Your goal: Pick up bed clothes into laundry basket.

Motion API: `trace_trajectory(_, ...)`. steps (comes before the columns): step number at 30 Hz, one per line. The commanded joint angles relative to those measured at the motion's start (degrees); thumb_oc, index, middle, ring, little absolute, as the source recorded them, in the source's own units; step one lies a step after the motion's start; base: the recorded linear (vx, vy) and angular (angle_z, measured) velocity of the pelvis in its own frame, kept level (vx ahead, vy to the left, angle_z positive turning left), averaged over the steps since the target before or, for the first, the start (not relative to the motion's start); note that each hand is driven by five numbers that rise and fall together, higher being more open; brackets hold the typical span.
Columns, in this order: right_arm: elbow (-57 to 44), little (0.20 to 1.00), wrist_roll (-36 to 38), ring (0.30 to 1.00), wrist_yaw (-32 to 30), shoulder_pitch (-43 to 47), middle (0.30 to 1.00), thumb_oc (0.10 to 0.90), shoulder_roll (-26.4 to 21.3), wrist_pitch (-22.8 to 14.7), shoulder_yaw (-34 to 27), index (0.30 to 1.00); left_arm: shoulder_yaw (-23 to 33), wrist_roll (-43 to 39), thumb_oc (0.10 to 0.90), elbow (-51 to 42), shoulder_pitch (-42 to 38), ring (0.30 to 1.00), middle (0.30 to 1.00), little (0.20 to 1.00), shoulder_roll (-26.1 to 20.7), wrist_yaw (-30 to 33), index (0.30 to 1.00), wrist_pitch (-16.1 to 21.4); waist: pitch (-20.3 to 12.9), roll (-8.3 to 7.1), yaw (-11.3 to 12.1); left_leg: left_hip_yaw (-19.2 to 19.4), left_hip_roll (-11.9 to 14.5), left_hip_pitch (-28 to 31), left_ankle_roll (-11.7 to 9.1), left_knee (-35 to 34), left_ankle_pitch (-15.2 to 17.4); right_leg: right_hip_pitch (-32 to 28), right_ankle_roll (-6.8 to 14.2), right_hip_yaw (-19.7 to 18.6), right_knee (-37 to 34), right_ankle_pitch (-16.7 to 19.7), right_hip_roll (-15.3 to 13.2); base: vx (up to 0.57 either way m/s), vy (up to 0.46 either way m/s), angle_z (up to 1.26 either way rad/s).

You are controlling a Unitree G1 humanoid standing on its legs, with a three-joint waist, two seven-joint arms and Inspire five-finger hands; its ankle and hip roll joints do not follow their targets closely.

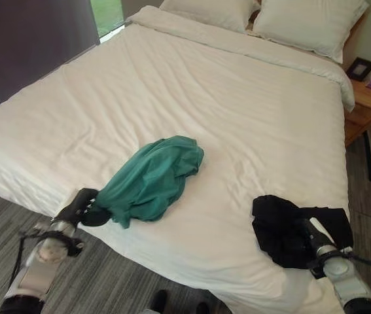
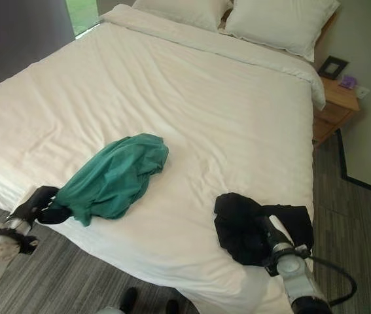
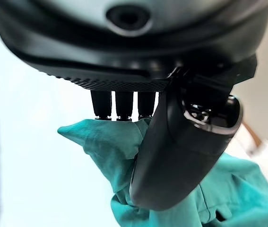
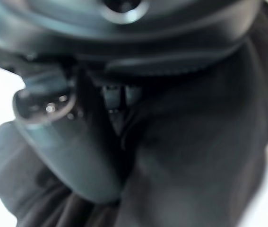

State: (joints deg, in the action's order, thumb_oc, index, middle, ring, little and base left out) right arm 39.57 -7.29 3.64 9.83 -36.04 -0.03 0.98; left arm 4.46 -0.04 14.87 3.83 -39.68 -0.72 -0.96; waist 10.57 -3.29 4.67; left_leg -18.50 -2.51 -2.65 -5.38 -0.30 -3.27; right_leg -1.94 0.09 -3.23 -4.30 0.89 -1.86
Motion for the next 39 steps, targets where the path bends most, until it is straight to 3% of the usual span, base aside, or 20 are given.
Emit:
trace_trajectory(1, -4.1, 0.3, 4.4, 0.3, -0.5, -2.0, 0.3, 0.4, -1.8, 0.8, -1.3, 0.3, 10.9, -2.9, 0.4, -6.7, -1.8, 0.3, 0.3, 0.3, 1.8, 4.4, 0.3, 5.9, -4.4, -0.12, 1.1, -1.7, -4.3, 1.3, 4.6, 14.2, 4.2, 5.4, 3.6, -2.0, 0.4, 8.7, -0.5, -0.1, 0.122, -0.9)
trace_trajectory(3, -11.7, 0.3, 5.8, 0.3, 1.6, -5.5, 0.3, 0.4, -2.0, 0.9, -5.1, 0.3, 17.1, -2.0, 0.4, -9.6, 1.1, 0.3, 0.3, 0.3, 3.8, 6.0, 0.3, 6.1, -6.9, 1.32, -0.7, -4.3, -3.2, 8.6, 4.7, 17.6, 3.9, 8.8, 4.4, -4.7, 3.6, 10.1, 0.1, -0.21, 0.201, -0.92)
trace_trajectory(7, -17.6, 0.3, 5.1, 0.3, 1.7, -11.7, 0.3, 0.4, -2.4, 1.0, -10.7, 0.3, 20.4, -2.3, 0.4, -12.0, -0.4, 0.3, 0.3, 0.3, 5.9, 8.4, 0.3, 6.6, -8.8, 3.51, -3.5, -7.0, -1.1, 14.7, 4.8, 17.7, 5.7, 12.8, 5.5, -6.6, 7.1, 11.0, 0.8, -0.3, 0.249, -0.22)
trace_trajectory(9, -21.3, 0.3, 5.8, 0.3, 1.1, -15.1, 0.3, 0.4, -1.7, 1.4, -14.8, 0.3, 20.8, -0.5, 0.4, -14.8, -1.7, 0.3, 0.3, 0.3, 6.1, 9.1, 0.3, 6.1, -9.1, 3.41, -5.5, -10.3, -3.3, 16.4, 6.9, 15.2, 11.5, 16.2, 7.1, -10.0, 6.7, 16.6, 0.2, -0.42, 0.185, -0.4)
trace_trajectory(11, -25.0, 0.3, 5.6, 0.3, 0.7, -18.5, 0.3, 0.4, -0.3, 1.4, -18.4, 0.3, 20.1, 1.0, 0.4, -16.3, -3.9, 0.3, 0.3, 0.3, 5.9, 9.1, 0.3, 5.6, -9.1, 2.8, -7.1, -8.4, -5.5, 16.5, 9.0, 12.8, 17.6, 18.0, 8.4, -10.9, 1.6, 21.8, -1.4, -0.57, 0.247, -0.68)
trace_trajectory(13, -27.7, 0.3, 5.2, 0.3, -0.7, -19.0, 0.3, 0.4, 1.3, 0.9, -20.1, 0.3, 17.7, 1.7, 0.4, -17.9, -6.1, 0.3, 0.3, 0.3, 5.8, 9.3, 0.3, 5.6, -7.9, 2.66, -7.8, -5.6, -7.2, 15.6, 10.4, 9.2, 19.1, 21.4, 9.3, -7.4, -0.7, 19.0, -1.9, -0.73, 0.283, -0.53)
trace_trajectory(15, -28.9, 0.3, 5.3, 0.3, -1.8, -18.4, 0.3, 0.4, 3.1, 0.4, -19.9, 0.3, 18.2, 4.2, 0.4, -19.3, -4.6, 0.3, 0.3, 0.3, 5.4, 10.0, 0.3, 5.2, -5.2, 2.41, -7.8, -1.1, -8.8, 14.1, 10.8, 8.7, 17.1, 22.1, 9.4, -2.6, -0.7, 17.9, -2.9, -0.85, 0.132, -1.1)
trace_trajectory(16, -33.4, 0.3, 6.2, 0.3, -1.3, -18.9, 0.3, 0.4, 4.6, -0.2, -19.3, 0.3, 20.2, 3.5, 0.4, -21.6, -2.1, 0.3, 0.3, 0.3, 5.9, 10.2, 0.3, 5.5, -2.7, 3.36, -7.6, 3.9, -8.1, 12.1, 10.5, 6.6, 13.8, 19.3, 7.7, 1.8, 6.1, 15.2, -3.8, -0.78, 0.051, -1.93)
trace_trajectory(19, -37.0, 0.3, 5.8, 0.3, -1.1, -19.6, 0.3, 0.4, 4.8, -0.9, -19.5, 0.3, 20.6, 2.1, 0.4, -23.3, -1.4, 0.3, 0.3, 0.3, 6.8, 11.0, 0.3, 5.9, -2.8, 3.75, -7.8, 8.5, -6.7, 10.8, 10.7, 3.4, 10.4, 17.1, 6.8, -0.2, 16.1, 11.9, -1.9, -0.7, -0.033, -1.48)
trace_trajectory(21, -39.7, 0.3, 7.4, 0.3, -2.7, -18.6, 0.3, 0.4, 6.0, -1.7, -19.6, 0.3, 20.4, 0.0, 0.4, -25.3, -0.8, 0.3, 0.3, 0.3, 8.6, 11.5, 0.3, 6.0, -3.8, 4.73, -8.0, 13.9, -5.3, 7.7, 11.5, 3.5, 8.3, 13.1, 5.2, 0.3, 22.3, 6.8, -1.6, -0.58, -0.082, -2.15)
trace_trajectory(22, -42.0, 0.3, 10.9, 0.3, -3.7, -16.6, 0.3, 0.4, 7.9, -2.8, -18.2, 0.3, 21.0, -1.4, 0.4, -26.0, 1.3, 0.3, 0.3, 0.3, 9.7, 11.9, 0.3, 6.1, -5.5, 4.84, -7.8, 22.0, -4.0, 4.3, 11.5, 3.5, 6.6, 6.1, 4.7, 4.7, 21.9, 3.4, -4.1, -0.66, -0.205, -2.05)
trace_trajectory(24, -42.5, 0.3, 11.5, 0.3, -4.5, -14.4, 0.3, 0.4, 8.7, -2.7, -15.4, 0.3, 21.3, -3.2, 0.4, -25.9, 3.0, 0.3, 0.3, 0.3, 11.1, 12.6, 0.3, 5.9, -7.3, 4.55, -5.9, 29.7, -2.1, 1.2, 11.2, 3.0, 5.1, 0.9, 5.3, 9.2, 21.8, 2.4, -7.7, -0.43, -0.202, -2.4)
trace_trajectory(25, -42.4, 0.3, 11.5, 0.3, -4.5, -14.2, 0.3, 0.4, 8.7, -2.7, -15.3, 0.3, 21.4, -3.2, 0.4, -25.9, 3.1, 0.3, 0.3, 0.3, 11.1, 12.6, 0.3, 5.9, -7.5, 4.6, -5.6, 30.2, -1.9, 1.0, 11.2, 2.9, 4.8, 1.2, 5.2, 8.8, 21.4, 2.9, -7.5, -0.28, -0.222, -3.21)
trace_trajectory(26, -43.3, 0.3, 11.1, 0.3, -4.8, -13.3, 0.3, 0.4, 8.6, -2.3, -14.1, 0.3, 21.1, -3.2, 0.4, -26.0, 3.9, 0.3, 0.3, 0.3, 11.7, 12.8, 0.3, 5.6, -8.0, 4.01, -5.5, 34.0, -0.6, -0.2, 11.0, 2.3, 3.8, -0.3, 5.8, 10.6, 21.6, 3.3, -8.8, -0.44, -0.461, -3.32)
trace_trajectory(27, -45.2, 0.3, 11.0, 0.3, -4.2, -12.0, 0.3, 0.4, 8.0, -1.6, -12.6, 0.3, 20.5, -1.4, 0.4, -26.1, 5.0, 0.3, 0.3, 0.3, 11.6, 12.2, 0.3, 4.7, -8.7, 2.75, -4.4, 40.4, 2.3, -2.3, 9.5, 0.3, 1.6, -2.2, 7.2, 13.3, 15.5, 3.0, -9.5, -0.42, -0.465, -1.72)
trace_trajectory(30, -45.6, 0.3, 12.8, 0.3, -4.6, -12.5, 0.3, 0.4, 8.2, -2.3, -12.7, 0.3, 20.1, -1.5, 0.4, -26.2, 4.2, 0.3, 0.3, 0.3, 11.4, 11.6, 0.3, 5.2, -8.2, 1.49, -4.9, 44.0, 5.1, -3.6, 7.6, 0.8, 0.3, -2.8, 6.6, 10.7, 8.5, 0.1, -7.0, -0.33, -0.394, -2.16)
trace_trajectory(32, -47.9, 0.3, 13.5, 0.3, -4.6, -13.8, 0.3, 0.4, 7.9, -3.0, -14.7, 0.3, 18.3, -1.1, 0.4, -25.1, 2.2, 0.3, 0.3, 0.3, 10.9, 11.1, 0.3, 5.7, -6.5, 0.52, -6.1, 43.0, 8.3, -7.2, 5.7, 7.1, -0.4, -2.8, 4.6, 7.4, 4.7, -0.9, -4.6, -0.21, -0.425, -1.12)
trace_trajectory(33, -46.6, 0.3, 14.0, 0.3, -4.8, -12.3, 0.3, 0.4, 6.9, -3.3, -13.8, 0.3, 17.3, -1.7, 0.4, -24.7, 1.6, 0.3, 0.3, 0.3, 11.6, 11.5, 0.3, 6.2, -5.8, 0.11, -4.9, 34.9, 6.7, -7.8, 4.9, 9.0, -0.9, -2.4, 4.0, 5.1, 4.4, -1.0, -3.9, -0.15, -0.286, -0.71)
trace_trajectory(35, -43.5, 0.3, 17.6, 0.3, -5.6, -5.8, 0.3, 0.4, 5.5, -4.3, -9.9, 0.3, 15.1, -5.0, 0.4, -22.4, 0.3, 0.3, 0.3, 0.3, 14.6, 12.1, 0.3, 5.9, -3.9, -1.38, -0.9, 10.9, -2.3, -6.1, 4.6, 13.7, 1.7, 0.4, 3.3, -5.5, 3.6, 3.6, 0.0, -0.2, -0.4, -1.96)
trace_trajectory(39, -43.4, 0.3, 18.1, 0.3, -4.5, -6.2, 0.3, 0.4, 6.1, -4.3, -10.3, 0.3, 16.5, -2.0, 0.4, -22.5, 2.7, 0.3, 0.3, 0.3, 14.9, 11.5, 0.3, 5.2, -5.3, -1.83, -1.3, 7.4, -4.5, -2.5, 6.6, 12.2, 5.3, 1.4, 3.4, -11.7, 1.9, 5.8, 2.4, -0.04, -0.123, -2.06)
